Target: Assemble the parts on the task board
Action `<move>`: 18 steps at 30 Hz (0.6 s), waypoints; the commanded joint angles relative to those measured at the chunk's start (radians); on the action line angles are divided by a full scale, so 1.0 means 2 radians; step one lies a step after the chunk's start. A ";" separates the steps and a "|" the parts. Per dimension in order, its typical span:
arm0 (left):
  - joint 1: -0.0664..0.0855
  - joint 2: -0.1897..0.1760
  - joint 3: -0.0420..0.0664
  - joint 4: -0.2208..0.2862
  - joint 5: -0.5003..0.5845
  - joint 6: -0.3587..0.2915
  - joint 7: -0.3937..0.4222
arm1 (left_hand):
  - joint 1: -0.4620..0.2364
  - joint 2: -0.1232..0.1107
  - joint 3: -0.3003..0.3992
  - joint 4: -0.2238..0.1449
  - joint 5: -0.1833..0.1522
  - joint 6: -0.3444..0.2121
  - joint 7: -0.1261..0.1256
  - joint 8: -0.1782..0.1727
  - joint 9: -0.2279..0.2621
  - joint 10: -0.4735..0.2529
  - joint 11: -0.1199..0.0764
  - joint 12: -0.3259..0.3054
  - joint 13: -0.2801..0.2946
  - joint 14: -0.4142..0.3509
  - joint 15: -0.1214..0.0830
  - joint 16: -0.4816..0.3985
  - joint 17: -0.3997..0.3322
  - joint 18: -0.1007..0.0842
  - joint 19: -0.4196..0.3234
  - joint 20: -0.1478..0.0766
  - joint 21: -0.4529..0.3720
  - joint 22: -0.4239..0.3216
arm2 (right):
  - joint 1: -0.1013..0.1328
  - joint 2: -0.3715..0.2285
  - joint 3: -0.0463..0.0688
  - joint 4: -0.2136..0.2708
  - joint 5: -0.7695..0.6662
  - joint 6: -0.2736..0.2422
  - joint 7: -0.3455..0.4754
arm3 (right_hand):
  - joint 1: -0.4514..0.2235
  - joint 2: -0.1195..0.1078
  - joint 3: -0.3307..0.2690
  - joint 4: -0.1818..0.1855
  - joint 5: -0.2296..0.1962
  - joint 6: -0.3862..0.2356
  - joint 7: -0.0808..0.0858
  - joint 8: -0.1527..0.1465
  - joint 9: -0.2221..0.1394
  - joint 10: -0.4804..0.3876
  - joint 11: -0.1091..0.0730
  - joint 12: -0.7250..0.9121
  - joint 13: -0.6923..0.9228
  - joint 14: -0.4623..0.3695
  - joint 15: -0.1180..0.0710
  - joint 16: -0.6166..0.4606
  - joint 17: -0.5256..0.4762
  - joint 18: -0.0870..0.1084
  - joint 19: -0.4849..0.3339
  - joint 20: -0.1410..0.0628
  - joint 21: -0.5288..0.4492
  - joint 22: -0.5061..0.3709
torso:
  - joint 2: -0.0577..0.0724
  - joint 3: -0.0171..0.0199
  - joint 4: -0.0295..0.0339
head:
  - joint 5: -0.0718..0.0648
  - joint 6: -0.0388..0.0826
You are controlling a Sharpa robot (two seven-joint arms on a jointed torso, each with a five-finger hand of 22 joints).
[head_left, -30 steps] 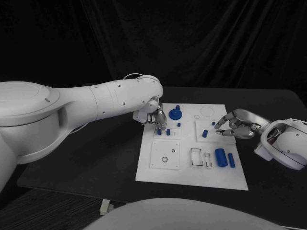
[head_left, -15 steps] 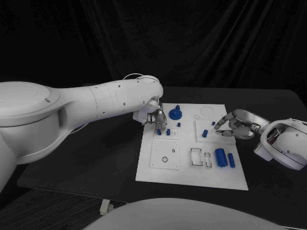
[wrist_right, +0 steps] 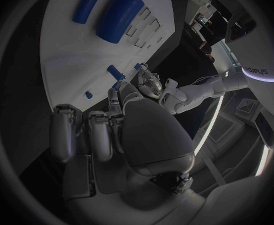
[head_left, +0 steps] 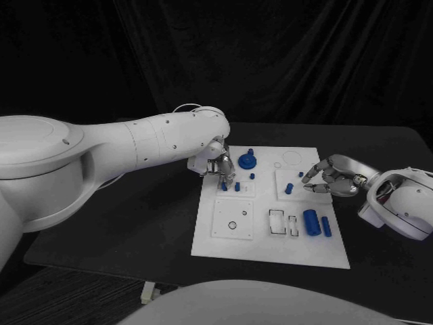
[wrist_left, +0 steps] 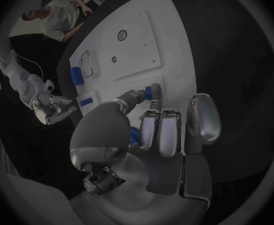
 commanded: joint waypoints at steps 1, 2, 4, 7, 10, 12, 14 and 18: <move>-0.007 0.002 -0.003 0.002 -0.005 -0.004 -0.023 | 0.007 0.001 0.008 -0.013 -0.015 -0.004 0.001 -0.005 -0.004 0.021 0.002 -0.003 0.077 0.037 0.004 -0.002 0.097 0.004 -0.003 0.002 -0.003 0.060 | -0.002 0.000 0.000 0.001 0.000 0.004 -0.004 | 0.007 0.000 0.000 -0.002 0.002 0.002 0.001 -0.002 -0.001 0.055 -0.001 -0.003 0.070 0.054 0.000 0.001 0.132 0.008 0.003 0.004 -0.002 0.105 | 0.000 0.0000 -0.0001 | 0.000 0.000; -0.007 0.002 -0.003 0.002 -0.007 -0.002 -0.023 | 0.006 0.001 0.005 -0.011 -0.019 -0.005 0.001 -0.007 -0.005 0.020 0.002 -0.004 0.077 0.037 0.004 -0.003 0.097 0.004 -0.003 0.002 -0.004 0.060 | -0.002 0.000 0.000 0.001 0.000 0.004 -0.004 | 0.007 0.000 0.000 -0.002 0.002 0.002 0.001 -0.002 -0.001 0.055 -0.001 -0.003 0.070 0.054 0.000 0.001 0.132 0.008 0.003 0.004 -0.002 0.105 | 0.000 0.0000 0.0000 | 0.001 0.000; -0.007 0.002 -0.003 0.002 -0.008 -0.001 -0.023 | 0.005 0.001 -0.001 -0.005 -0.026 -0.006 0.002 -0.010 -0.007 0.020 0.002 -0.005 0.076 0.037 0.004 -0.003 0.096 0.005 -0.003 0.002 -0.005 0.060 | -0.002 0.000 0.000 0.001 0.000 0.004 -0.004 | 0.007 0.000 0.000 -0.002 0.002 0.002 0.001 -0.002 -0.001 0.055 -0.001 -0.003 0.070 0.054 0.000 0.001 0.132 0.008 0.003 0.004 -0.002 0.105 | 0.000 0.0000 0.0000 | 0.001 0.000; -0.007 0.002 -0.003 0.002 -0.010 0.000 -0.024 | 0.005 0.001 -0.006 -0.001 -0.031 -0.008 0.002 -0.013 -0.009 0.019 0.003 -0.006 0.076 0.037 0.005 -0.004 0.096 0.005 -0.003 0.002 -0.007 0.060 | -0.002 0.000 0.000 0.001 0.000 0.004 -0.004 | 0.007 0.000 0.000 -0.002 0.002 0.002 0.001 -0.002 -0.001 0.055 -0.001 -0.003 0.070 0.054 0.000 0.001 0.132 0.008 0.003 0.004 -0.002 0.105 | 0.000 0.0000 0.0000 | 0.000 0.000; -0.007 0.001 -0.003 0.002 -0.011 0.001 -0.024 | 0.001 0.000 -0.015 0.009 -0.037 -0.008 0.002 -0.016 -0.011 0.019 0.003 -0.006 0.076 0.037 0.005 -0.004 0.096 0.005 -0.003 0.003 -0.009 0.060 | -0.002 0.000 0.000 0.000 0.000 0.004 -0.004 | 0.007 0.000 0.000 -0.002 0.002 0.002 0.001 -0.002 -0.001 0.055 -0.001 -0.003 0.070 0.054 0.000 0.001 0.132 0.008 0.003 0.004 -0.002 0.105 | 0.000 0.0000 -0.0001 | 0.001 0.000; -0.007 0.001 -0.003 0.002 -0.011 0.001 -0.024 | 0.001 0.000 -0.017 0.011 -0.039 -0.008 0.002 -0.017 -0.012 0.019 0.003 -0.006 0.076 0.037 0.005 -0.004 0.096 0.005 -0.003 0.003 -0.009 0.060 | -0.002 0.000 0.000 0.000 0.000 0.004 -0.004 | 0.007 0.000 0.000 -0.002 0.002 0.002 0.001 -0.002 -0.001 0.055 -0.001 -0.003 0.070 0.054 0.000 0.001 0.132 0.008 0.003 0.004 -0.002 0.105 | 0.000 0.0000 -0.0001 | 0.001 0.000; -0.007 0.001 -0.003 0.002 -0.011 0.001 -0.024 | -0.002 0.000 -0.023 0.017 -0.046 -0.007 0.002 -0.019 -0.013 0.019 0.003 -0.007 0.075 0.037 0.005 -0.005 0.095 0.005 -0.003 0.003 -0.011 0.060 | -0.002 0.000 0.000 0.000 0.000 0.004 -0.004 | 0.007 0.000 0.000 -0.002 0.002 0.002 0.001 -0.002 -0.001 0.055 -0.001 -0.003 0.070 0.054 0.000 0.001 0.132 0.008 0.003 0.004 -0.002 0.105 | 0.000 0.0000 -0.0002 | 0.001 0.000; -0.007 0.001 -0.003 0.002 -0.011 0.001 -0.024 | -0.009 -0.001 -0.036 0.033 -0.062 -0.006 0.003 -0.023 -0.017 0.018 0.004 -0.008 0.075 0.037 0.006 -0.005 0.095 0.005 -0.002 0.004 -0.013 0.060 | -0.003 0.000 0.000 0.000 0.000 0.005 -0.003 | 0.007 0.000 0.000 -0.002 0.002 0.002 0.001 -0.002 -0.001 0.055 -0.001 -0.003 0.070 0.054 0.000 0.001 0.132 0.008 0.003 0.004 -0.002 0.105 | 0.000 0.0000 -0.0001 | 0.001 0.000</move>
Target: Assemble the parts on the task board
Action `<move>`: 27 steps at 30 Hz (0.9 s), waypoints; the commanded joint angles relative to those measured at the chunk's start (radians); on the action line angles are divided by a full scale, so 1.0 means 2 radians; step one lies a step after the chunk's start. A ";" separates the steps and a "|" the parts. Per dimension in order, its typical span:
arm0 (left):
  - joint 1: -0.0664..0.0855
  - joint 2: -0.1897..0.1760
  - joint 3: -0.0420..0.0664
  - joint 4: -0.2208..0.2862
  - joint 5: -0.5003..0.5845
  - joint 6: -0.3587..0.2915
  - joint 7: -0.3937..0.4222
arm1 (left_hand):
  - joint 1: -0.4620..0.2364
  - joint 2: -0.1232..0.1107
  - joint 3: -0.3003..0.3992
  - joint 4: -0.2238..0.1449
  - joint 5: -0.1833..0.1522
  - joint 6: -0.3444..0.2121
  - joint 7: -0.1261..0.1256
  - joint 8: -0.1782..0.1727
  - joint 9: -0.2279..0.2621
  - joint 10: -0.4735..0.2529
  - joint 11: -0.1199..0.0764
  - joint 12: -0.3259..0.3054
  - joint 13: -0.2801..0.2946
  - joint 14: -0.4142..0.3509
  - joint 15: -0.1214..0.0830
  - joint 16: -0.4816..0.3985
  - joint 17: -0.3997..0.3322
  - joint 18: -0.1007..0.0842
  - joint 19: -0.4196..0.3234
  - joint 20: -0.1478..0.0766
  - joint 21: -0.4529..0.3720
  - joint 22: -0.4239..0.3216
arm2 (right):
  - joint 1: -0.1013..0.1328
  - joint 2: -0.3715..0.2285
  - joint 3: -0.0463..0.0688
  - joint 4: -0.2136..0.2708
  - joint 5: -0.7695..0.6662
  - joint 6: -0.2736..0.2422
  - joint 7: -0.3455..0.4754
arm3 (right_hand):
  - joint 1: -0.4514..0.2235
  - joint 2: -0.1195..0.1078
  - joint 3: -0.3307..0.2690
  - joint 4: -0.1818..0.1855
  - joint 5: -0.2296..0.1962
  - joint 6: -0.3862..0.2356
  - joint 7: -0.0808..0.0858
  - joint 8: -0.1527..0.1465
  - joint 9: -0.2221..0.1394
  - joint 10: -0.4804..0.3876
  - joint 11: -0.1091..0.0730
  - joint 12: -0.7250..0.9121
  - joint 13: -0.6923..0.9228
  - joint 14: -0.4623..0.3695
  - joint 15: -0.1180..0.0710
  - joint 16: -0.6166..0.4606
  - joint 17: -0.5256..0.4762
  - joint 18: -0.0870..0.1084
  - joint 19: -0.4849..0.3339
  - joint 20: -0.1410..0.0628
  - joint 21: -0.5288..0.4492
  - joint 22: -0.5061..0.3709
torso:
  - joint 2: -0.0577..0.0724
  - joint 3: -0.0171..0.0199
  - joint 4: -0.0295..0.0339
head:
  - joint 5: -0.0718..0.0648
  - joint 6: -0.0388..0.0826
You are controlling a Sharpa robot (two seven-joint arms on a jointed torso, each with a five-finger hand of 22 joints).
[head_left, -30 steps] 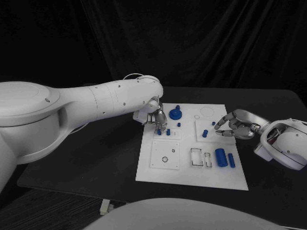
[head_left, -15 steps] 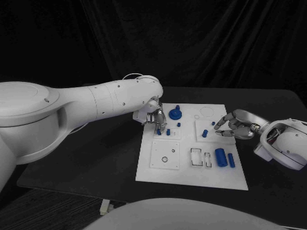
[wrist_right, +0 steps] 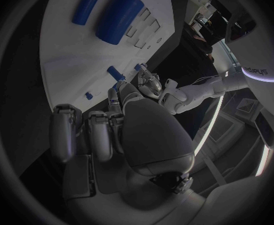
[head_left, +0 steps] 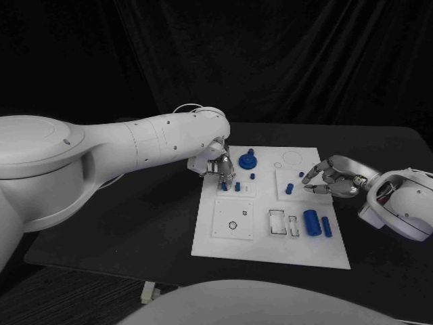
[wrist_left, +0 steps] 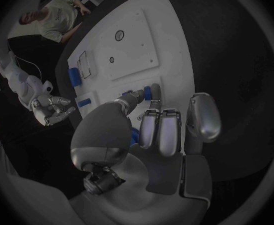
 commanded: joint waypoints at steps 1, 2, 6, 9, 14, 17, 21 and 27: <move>-0.006 0.001 -0.002 0.002 -0.003 0.001 -0.023 | -0.012 -0.003 -0.007 0.009 -0.009 -0.002 0.002 -0.003 -0.003 0.018 0.004 -0.004 0.075 0.037 0.003 -0.003 0.095 0.005 -0.001 0.003 -0.004 0.060 | -0.002 0.000 0.000 0.000 0.000 0.004 -0.003 | 0.007 0.000 0.000 -0.002 0.002 0.002 0.001 -0.002 -0.001 0.056 -0.001 -0.001 0.069 0.054 0.000 0.001 0.132 0.008 0.003 0.004 -0.002 0.105 | 0.000 0.0000 0.0000 | 0.000 0.000; -0.006 0.001 -0.002 0.002 -0.003 0.001 -0.023 | -0.014 -0.004 -0.010 0.012 -0.010 -0.001 0.002 -0.004 -0.003 0.018 0.005 -0.004 0.074 0.037 0.003 -0.003 0.095 0.005 -0.001 0.003 -0.005 0.060 | -0.002 0.000 0.000 0.000 0.000 0.004 -0.003 | 0.007 0.000 0.000 -0.002 0.002 0.002 0.001 -0.002 -0.001 0.056 -0.001 -0.001 0.069 0.054 0.000 0.001 0.132 0.008 0.003 0.004 -0.002 0.105 | 0.000 0.0001 0.0001 | 0.000 0.000; -0.006 0.002 -0.002 0.002 -0.003 0.000 -0.023 | -0.021 -0.006 -0.021 0.026 -0.017 -0.001 0.003 -0.007 -0.006 0.018 0.005 -0.004 0.074 0.037 0.004 -0.004 0.095 0.006 -0.001 0.003 -0.007 0.060 | -0.002 0.001 0.000 -0.001 0.000 0.005 -0.003 | 0.007 0.000 0.000 -0.002 0.002 0.002 0.001 -0.002 -0.001 0.056 -0.001 -0.001 0.069 0.054 0.000 0.001 0.132 0.008 0.003 0.004 -0.002 0.105 | 0.000 0.0000 0.0000 | 0.000 0.000; -0.006 0.002 -0.002 0.002 -0.003 0.000 -0.023 | -0.025 -0.007 -0.028 0.035 -0.023 0.001 0.003 -0.009 -0.008 0.018 0.006 -0.005 0.074 0.037 0.004 -0.004 0.094 0.006 -0.001 0.004 -0.008 0.060 | -0.002 0.001 0.000 -0.001 0.000 0.005 -0.003 | 0.007 0.000 0.000 -0.002 0.002 0.002 0.001 -0.002 -0.001 0.056 -0.001 -0.001 0.069 0.054 0.000 0.001 0.132 0.008 0.003 0.004 -0.002 0.105 | 0.000 0.0000 0.0000 | 0.000 0.000; -0.006 0.002 -0.002 0.002 -0.003 -0.002 -0.023 | -0.030 -0.007 -0.037 0.048 -0.030 0.002 0.004 -0.011 -0.010 0.017 0.006 -0.005 0.074 0.037 0.005 -0.006 0.094 0.006 -0.001 0.004 -0.011 0.060 | -0.003 0.001 0.000 -0.001 0.000 0.006 -0.003 | 0.007 0.000 0.000 -0.002 0.002 0.002 0.001 -0.002 -0.001 0.056 -0.001 -0.001 0.069 0.054 0.000 0.001 0.132 0.008 0.003 0.004 -0.002 0.105 | 0.000 0.0000 -0.0002 | 0.000 0.000; -0.006 0.002 -0.002 0.002 -0.003 -0.003 -0.023 | -0.031 -0.008 -0.038 0.050 -0.030 0.003 0.004 -0.011 -0.010 0.017 0.006 -0.005 0.074 0.037 0.005 -0.006 0.094 0.006 -0.001 0.004 -0.010 0.060 | -0.003 0.002 0.000 -0.002 0.000 0.006 -0.003 | 0.007 0.000 0.000 -0.002 0.002 0.002 0.001 -0.002 -0.001 0.056 -0.001 -0.001 0.069 0.054 0.000 0.001 0.132 0.008 0.003 0.004 -0.002 0.105 | 0.000 0.0000 -0.0002 | 0.000 0.000; -0.006 0.002 -0.002 0.002 -0.006 -0.004 -0.023 | -0.031 -0.008 -0.039 0.051 -0.031 0.003 0.004 -0.011 -0.010 0.018 0.006 -0.004 0.074 0.037 0.005 -0.006 0.094 0.006 -0.001 0.004 -0.010 0.060 | -0.003 0.002 0.000 -0.003 0.000 0.006 -0.003 | 0.007 0.000 0.000 -0.002 0.002 0.002 0.001 -0.002 -0.001 0.056 -0.001 -0.001 0.069 0.054 0.000 0.001 0.132 0.008 0.003 0.004 -0.002 0.105 | 0.000 0.0000 -0.0001 | 0.000 0.000; -0.007 0.001 -0.002 0.001 -0.014 -0.003 -0.023 | -0.030 -0.008 -0.040 0.052 -0.031 0.006 0.003 -0.010 -0.009 0.018 0.006 -0.004 0.074 0.037 0.004 -0.006 0.094 0.006 0.000 0.004 -0.010 0.061 | -0.003 0.002 0.000 -0.003 0.000 0.007 -0.003 | 0.007 0.000 0.000 -0.002 0.002 0.002 0.001 -0.002 -0.001 0.056 -0.001 -0.001 0.069 0.054 0.000 0.001 0.132 0.008 0.003 0.004 -0.002 0.105 | 0.000 0.0000 -0.0002 | 0.000 0.000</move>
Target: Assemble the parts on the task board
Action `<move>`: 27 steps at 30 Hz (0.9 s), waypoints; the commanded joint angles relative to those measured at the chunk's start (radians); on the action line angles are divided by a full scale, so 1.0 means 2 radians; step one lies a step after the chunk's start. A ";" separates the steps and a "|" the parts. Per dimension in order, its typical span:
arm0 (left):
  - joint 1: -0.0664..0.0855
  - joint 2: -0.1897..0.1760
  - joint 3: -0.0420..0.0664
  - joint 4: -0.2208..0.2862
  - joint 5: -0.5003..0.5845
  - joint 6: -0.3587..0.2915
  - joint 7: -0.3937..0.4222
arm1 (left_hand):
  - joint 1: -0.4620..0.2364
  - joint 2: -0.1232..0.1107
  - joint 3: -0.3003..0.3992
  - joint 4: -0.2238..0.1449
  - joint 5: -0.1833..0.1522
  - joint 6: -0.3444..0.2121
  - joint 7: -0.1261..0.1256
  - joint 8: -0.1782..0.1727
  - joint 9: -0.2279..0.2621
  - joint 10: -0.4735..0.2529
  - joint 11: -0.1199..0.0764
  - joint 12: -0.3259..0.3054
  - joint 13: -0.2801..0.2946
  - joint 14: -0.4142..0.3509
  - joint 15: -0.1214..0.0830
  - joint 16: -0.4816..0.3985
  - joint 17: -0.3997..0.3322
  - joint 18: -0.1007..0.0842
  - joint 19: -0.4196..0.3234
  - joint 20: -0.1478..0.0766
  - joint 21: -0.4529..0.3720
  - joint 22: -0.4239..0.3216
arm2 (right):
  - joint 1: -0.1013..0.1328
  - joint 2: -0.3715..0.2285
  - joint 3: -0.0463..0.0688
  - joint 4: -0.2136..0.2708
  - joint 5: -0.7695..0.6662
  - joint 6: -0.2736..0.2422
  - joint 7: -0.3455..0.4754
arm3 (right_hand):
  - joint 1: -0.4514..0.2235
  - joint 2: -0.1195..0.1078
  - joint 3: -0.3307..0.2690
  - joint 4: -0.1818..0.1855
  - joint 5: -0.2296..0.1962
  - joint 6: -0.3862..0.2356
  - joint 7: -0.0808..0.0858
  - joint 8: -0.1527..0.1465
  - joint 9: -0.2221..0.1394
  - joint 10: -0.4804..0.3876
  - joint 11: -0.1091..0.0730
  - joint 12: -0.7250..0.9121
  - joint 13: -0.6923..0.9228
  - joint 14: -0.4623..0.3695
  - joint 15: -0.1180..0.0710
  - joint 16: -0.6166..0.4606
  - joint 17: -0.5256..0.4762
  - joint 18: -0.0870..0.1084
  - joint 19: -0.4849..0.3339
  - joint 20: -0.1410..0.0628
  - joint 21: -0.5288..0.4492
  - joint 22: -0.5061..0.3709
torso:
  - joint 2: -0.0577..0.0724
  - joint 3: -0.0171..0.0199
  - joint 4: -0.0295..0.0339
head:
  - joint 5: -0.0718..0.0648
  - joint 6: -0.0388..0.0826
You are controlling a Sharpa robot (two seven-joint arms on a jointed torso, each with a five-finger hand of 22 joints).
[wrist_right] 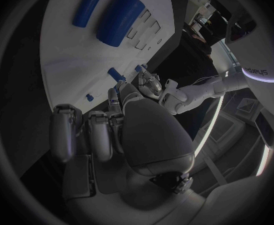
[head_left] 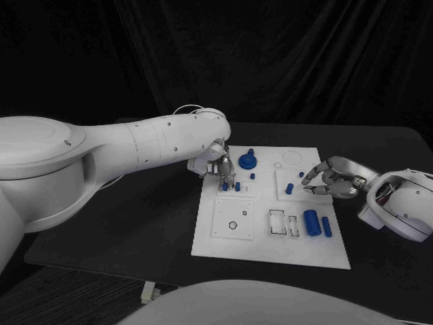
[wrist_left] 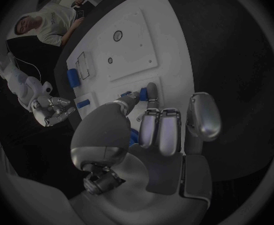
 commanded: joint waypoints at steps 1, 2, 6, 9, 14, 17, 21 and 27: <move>-0.005 0.000 -0.002 0.001 -0.010 -0.001 -0.023 | -0.003 0.000 -0.001 0.005 -0.003 0.004 0.000 0.000 0.000 0.018 0.002 -0.002 0.074 0.036 0.004 -0.002 0.093 0.006 0.000 0.004 -0.003 0.061 | -0.001 0.000 0.000 0.000 0.000 0.004 -0.003 | 0.007 0.000 0.000 -0.002 0.002 0.002 0.001 -0.002 -0.001 0.056 -0.002 -0.002 0.069 0.054 0.000 0.001 0.132 0.008 0.003 0.004 -0.002 0.104 | 0.000 0.0001 0.0000 | 0.000 0.000; -0.005 0.000 -0.002 0.001 -0.010 -0.001 -0.023 | -0.003 -0.001 -0.003 0.007 -0.005 0.005 0.000 0.001 0.001 0.018 0.002 -0.003 0.074 0.036 0.003 -0.002 0.093 0.006 0.000 0.004 -0.003 0.061 | -0.001 0.000 0.000 0.000 0.000 0.005 -0.003 | 0.007 0.000 0.000 -0.002 0.002 0.002 0.001 -0.002 -0.001 0.056 -0.002 -0.002 0.069 0.054 0.000 0.001 0.132 0.008 0.003 0.004 -0.002 0.104 | 0.000 0.0001 0.0001 | 0.000 0.000; -0.005 -0.001 -0.002 0.004 -0.020 -0.001 -0.023 | -0.016 -0.002 -0.023 0.031 -0.057 0.005 0.001 0.001 0.004 0.018 0.003 -0.003 0.074 0.036 0.004 -0.002 0.094 0.006 0.001 0.004 -0.005 0.062 | -0.001 0.000 0.000 0.000 0.000 0.005 -0.003 | 0.007 0.000 0.000 -0.002 0.002 0.002 0.001 -0.002 -0.001 0.056 -0.002 -0.002 0.069 0.054 0.000 0.001 0.132 0.008 0.003 0.004 -0.002 0.104 | 0.000 0.0000 0.0001 | 0.000 0.000; -0.005 -0.002 -0.002 0.007 -0.027 -0.001 -0.023 | -0.025 -0.002 -0.038 0.051 -0.076 0.001 0.002 0.002 0.007 0.015 0.003 -0.008 0.070 0.037 0.004 -0.001 0.094 0.006 0.001 0.005 -0.008 0.062 | -0.001 0.000 0.000 0.000 0.000 0.005 -0.003 | 0.007 0.000 0.000 -0.002 0.002 0.002 0.001 -0.002 -0.001 0.056 -0.002 -0.002 0.069 0.054 0.000 0.001 0.132 0.008 0.003 0.004 -0.002 0.104 | 0.000 0.0000 0.0000 | 0.001 0.000; -0.005 -0.004 -0.002 0.011 -0.032 -0.005 -0.022 | -0.025 -0.002 -0.045 0.060 -0.075 -0.001 0.002 0.003 0.009 0.015 0.004 -0.007 0.071 0.037 0.005 0.000 0.094 0.006 0.001 0.005 -0.008 0.062 | -0.001 0.001 0.000 -0.001 0.000 0.006 -0.003 | 0.006 0.000 0.001 -0.004 0.002 0.002 0.001 -0.002 -0.001 0.056 -0.001 -0.002 0.069 0.054 0.000 0.001 0.132 0.009 0.002 0.005 -0.003 0.104 | 0.000 0.0000 0.0000 | 0.001 0.000; -0.005 -0.006 -0.002 0.013 -0.033 -0.008 -0.021 | -0.025 -0.002 -0.047 0.061 -0.074 -0.001 0.002 0.003 0.010 0.015 0.004 -0.007 0.071 0.037 0.005 0.000 0.094 0.006 0.001 0.005 -0.009 0.062 | -0.001 0.001 0.000 -0.001 0.000 0.006 -0.003 | 0.006 0.000 0.001 -0.004 0.002 0.002 0.001 -0.002 -0.001 0.056 -0.001 -0.002 0.069 0.054 0.000 0.001 0.132 0.009 0.002 0.005 -0.003 0.104 | 0.000 0.0000 0.0000 | 0.000 0.000; -0.005 -0.008 -0.002 0.015 -0.034 -0.011 -0.020 | -0.021 -0.002 -0.051 0.064 -0.072 0.000 0.001 0.008 0.016 0.015 0.003 -0.007 0.071 0.037 0.004 0.000 0.095 0.006 0.001 0.005 -0.009 0.063 | -0.001 0.001 0.000 -0.001 0.000 0.007 -0.003 | 0.006 0.000 0.001 -0.004 0.002 0.002 0.001 -0.002 -0.001 0.056 -0.001 -0.002 0.069 0.054 0.000 0.001 0.132 0.009 0.002 0.005 -0.003 0.104 | 0.000 -0.0001 -0.0002 | 0.001 0.000; -0.005 -0.009 -0.002 0.018 -0.034 -0.015 -0.020 | -0.014 -0.002 -0.058 0.069 -0.070 -0.001 0.000 0.016 0.027 0.015 0.002 -0.008 0.070 0.037 0.004 0.000 0.095 0.006 0.002 0.004 -0.009 0.064 | -0.001 0.002 0.000 -0.002 0.000 0.008 -0.003 | 0.006 0.000 0.001 -0.004 0.002 0.002 0.001 -0.002 -0.001 0.056 -0.001 -0.002 0.069 0.054 0.000 0.001 0.132 0.009 0.002 0.005 -0.003 0.104 | 0.000 0.0000 0.0001 | 0.002 0.000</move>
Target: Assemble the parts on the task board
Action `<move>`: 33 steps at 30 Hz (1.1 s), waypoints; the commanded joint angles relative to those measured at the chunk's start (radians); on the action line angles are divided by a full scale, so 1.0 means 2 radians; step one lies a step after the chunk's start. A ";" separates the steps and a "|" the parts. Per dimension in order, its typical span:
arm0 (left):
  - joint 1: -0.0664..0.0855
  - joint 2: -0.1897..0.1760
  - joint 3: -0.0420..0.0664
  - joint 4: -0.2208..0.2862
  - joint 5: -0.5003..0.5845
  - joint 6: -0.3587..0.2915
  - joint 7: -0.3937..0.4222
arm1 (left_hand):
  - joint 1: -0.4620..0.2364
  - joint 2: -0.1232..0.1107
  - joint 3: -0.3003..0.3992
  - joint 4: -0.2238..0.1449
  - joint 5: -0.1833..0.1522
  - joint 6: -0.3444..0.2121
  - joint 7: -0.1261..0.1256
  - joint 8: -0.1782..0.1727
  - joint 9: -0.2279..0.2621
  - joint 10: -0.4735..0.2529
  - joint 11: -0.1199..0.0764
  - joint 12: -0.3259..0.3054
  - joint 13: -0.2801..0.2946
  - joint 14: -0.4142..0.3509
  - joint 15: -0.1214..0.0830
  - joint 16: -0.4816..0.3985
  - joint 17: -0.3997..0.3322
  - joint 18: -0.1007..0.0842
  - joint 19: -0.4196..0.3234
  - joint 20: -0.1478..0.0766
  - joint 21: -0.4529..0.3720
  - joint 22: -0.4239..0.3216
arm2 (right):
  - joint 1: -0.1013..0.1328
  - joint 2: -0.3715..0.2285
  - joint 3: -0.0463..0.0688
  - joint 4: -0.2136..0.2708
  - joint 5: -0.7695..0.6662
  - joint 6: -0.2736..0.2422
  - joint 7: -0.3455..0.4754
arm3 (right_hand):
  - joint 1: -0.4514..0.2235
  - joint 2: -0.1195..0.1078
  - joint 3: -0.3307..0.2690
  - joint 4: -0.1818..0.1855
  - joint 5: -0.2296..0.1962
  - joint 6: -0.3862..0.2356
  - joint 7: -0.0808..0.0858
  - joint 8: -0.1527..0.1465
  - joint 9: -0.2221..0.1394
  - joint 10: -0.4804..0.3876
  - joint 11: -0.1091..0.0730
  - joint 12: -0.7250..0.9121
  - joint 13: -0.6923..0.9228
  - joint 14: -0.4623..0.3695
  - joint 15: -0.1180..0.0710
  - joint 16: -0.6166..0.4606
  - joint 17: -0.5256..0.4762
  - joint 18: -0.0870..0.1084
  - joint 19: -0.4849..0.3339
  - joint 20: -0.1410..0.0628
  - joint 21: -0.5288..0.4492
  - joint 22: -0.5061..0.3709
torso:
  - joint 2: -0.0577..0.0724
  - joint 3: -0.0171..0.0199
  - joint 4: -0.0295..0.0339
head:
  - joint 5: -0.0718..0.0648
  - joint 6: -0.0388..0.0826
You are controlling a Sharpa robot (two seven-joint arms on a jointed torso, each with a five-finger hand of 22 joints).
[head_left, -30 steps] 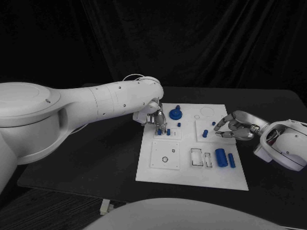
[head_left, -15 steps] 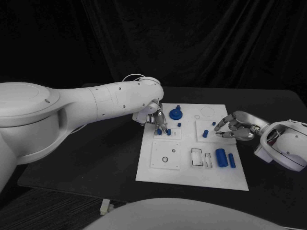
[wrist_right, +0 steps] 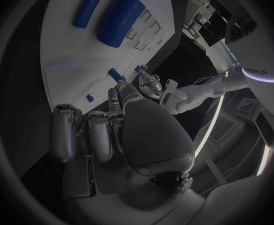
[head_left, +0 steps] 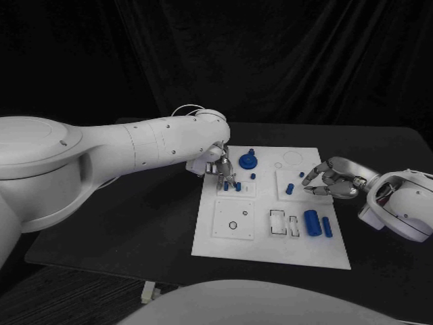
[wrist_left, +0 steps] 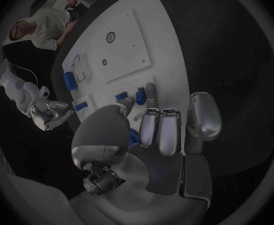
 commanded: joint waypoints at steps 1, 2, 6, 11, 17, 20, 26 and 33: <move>-0.004 -0.001 -0.002 0.002 -0.005 -0.008 -0.020 | 0.011 0.001 -0.003 0.002 0.006 -0.001 -0.003 0.004 0.005 0.015 0.002 -0.002 0.071 0.037 0.003 0.000 0.095 0.006 0.000 0.002 -0.004 0.064 | -0.001 0.001 0.000 0.000 0.000 0.005 -0.003 | 0.006 0.000 0.001 -0.004 0.002 0.002 0.001 -0.002 0.000 0.056 -0.001 -0.003 0.070 0.054 0.000 0.001 0.132 0.009 0.002 0.005 -0.003 0.104 | 0.000 0.0000 0.0003 | 0.000 0.000; -0.004 -0.001 -0.002 0.002 -0.003 -0.008 -0.020 | 0.012 0.001 -0.004 0.003 0.008 -0.001 -0.003 0.005 0.007 0.015 0.002 -0.002 0.071 0.037 0.003 0.000 0.095 0.006 0.000 0.002 -0.004 0.064 | -0.001 0.001 0.000 0.000 0.000 0.005 -0.003 | 0.006 0.000 0.001 -0.004 0.002 0.002 0.001 -0.002 0.000 0.056 -0.001 -0.003 0.070 0.054 0.000 0.001 0.132 0.009 0.002 0.005 -0.003 0.104 | 0.000 0.0000 0.0002 | 0.000 0.000; -0.004 -0.002 -0.002 0.004 0.000 -0.010 -0.019 | 0.021 0.002 -0.006 0.004 0.017 -0.003 -0.004 0.011 0.015 0.015 0.001 -0.002 0.071 0.037 0.003 0.000 0.095 0.006 0.001 0.002 -0.004 0.065 | -0.001 0.001 0.000 0.000 0.000 0.005 -0.003 | 0.006 0.000 0.001 -0.004 0.002 0.002 0.001 -0.002 0.000 0.056 -0.001 -0.003 0.070 0.054 0.000 0.001 0.132 0.009 0.002 0.005 -0.003 0.104 | 0.000 0.0000 0.0004 | 0.000 0.000; -0.004 -0.005 -0.002 0.007 0.004 -0.019 -0.017 | 0.036 0.004 -0.008 0.004 0.042 -0.008 -0.005 0.017 0.025 0.015 0.001 -0.003 0.070 0.037 0.002 0.000 0.094 0.006 0.001 0.001 -0.006 0.066 | -0.001 0.001 0.000 0.000 0.000 0.006 -0.003 | 0.006 0.000 0.001 -0.004 0.002 0.002 0.001 -0.002 0.000 0.056 -0.001 -0.003 0.070 0.054 0.000 0.001 0.132 0.009 0.002 0.005 -0.003 0.104 | 0.000 0.0000 0.0003 | -0.001 0.000; -0.004 -0.010 -0.002 0.014 0.012 -0.027 -0.015 | 0.049 0.003 -0.007 0.001 0.068 -0.013 -0.004 0.018 0.029 0.015 0.001 -0.002 0.070 0.037 0.002 0.000 0.094 0.006 0.001 0.001 -0.007 0.067 | -0.002 0.001 0.000 -0.001 0.000 0.007 -0.004 | 0.005 0.000 0.001 -0.004 0.002 0.002 0.001 -0.002 0.000 0.056 -0.001 -0.003 0.070 0.054 0.000 0.001 0.132 0.009 0.002 0.005 -0.004 0.104 | 0.000 0.0000 0.0004 | -0.001 0.000; -0.004 -0.012 -0.002 0.018 0.015 -0.030 -0.014 | 0.049 0.002 -0.008 0.001 0.070 -0.013 -0.004 0.019 0.029 0.015 0.001 -0.003 0.070 0.037 0.002 0.000 0.094 0.006 0.001 0.001 -0.006 0.067 | -0.002 0.002 0.000 -0.001 0.000 0.008 -0.004 | 0.005 0.000 0.001 -0.004 0.002 0.002 0.001 -0.002 0.000 0.056 -0.001 -0.003 0.070 0.054 0.000 0.001 0.132 0.009 0.002 0.005 -0.004 0.104 | 0.000 0.0000 0.0003 | -0.001 0.000; -0.003 -0.017 -0.002 0.026 0.023 -0.041 -0.010 | 0.053 0.001 -0.009 0.002 0.076 -0.012 -0.006 0.021 0.032 0.015 0.000 -0.002 0.070 0.037 0.002 0.000 0.095 0.006 0.002 0.001 -0.005 0.068 | -0.002 0.001 0.000 -0.001 0.000 0.009 -0.005 | 0.005 0.000 0.001 -0.004 0.002 0.002 0.001 -0.002 0.000 0.056 -0.001 -0.003 0.070 0.054 0.000 0.001 0.132 0.009 0.002 0.005 -0.004 0.104 | 0.000 -0.0001 0.0003 | -0.002 0.000; -0.002 -0.021 -0.002 0.030 0.028 -0.043 -0.010 | 0.054 0.000 -0.009 0.002 0.077 -0.011 -0.006 0.022 0.032 0.015 0.000 -0.003 0.070 0.037 0.002 0.000 0.095 0.006 0.002 0.001 -0.005 0.068 | -0.003 0.001 0.000 -0.001 0.000 0.009 -0.005 | 0.005 0.000 0.001 -0.004 0.002 0.002 0.001 -0.002 0.000 0.056 -0.001 -0.003 0.070 0.054 0.000 0.001 0.132 0.009 0.002 0.005 -0.004 0.104 | 0.000 -0.0001 0.0001 | -0.004 0.000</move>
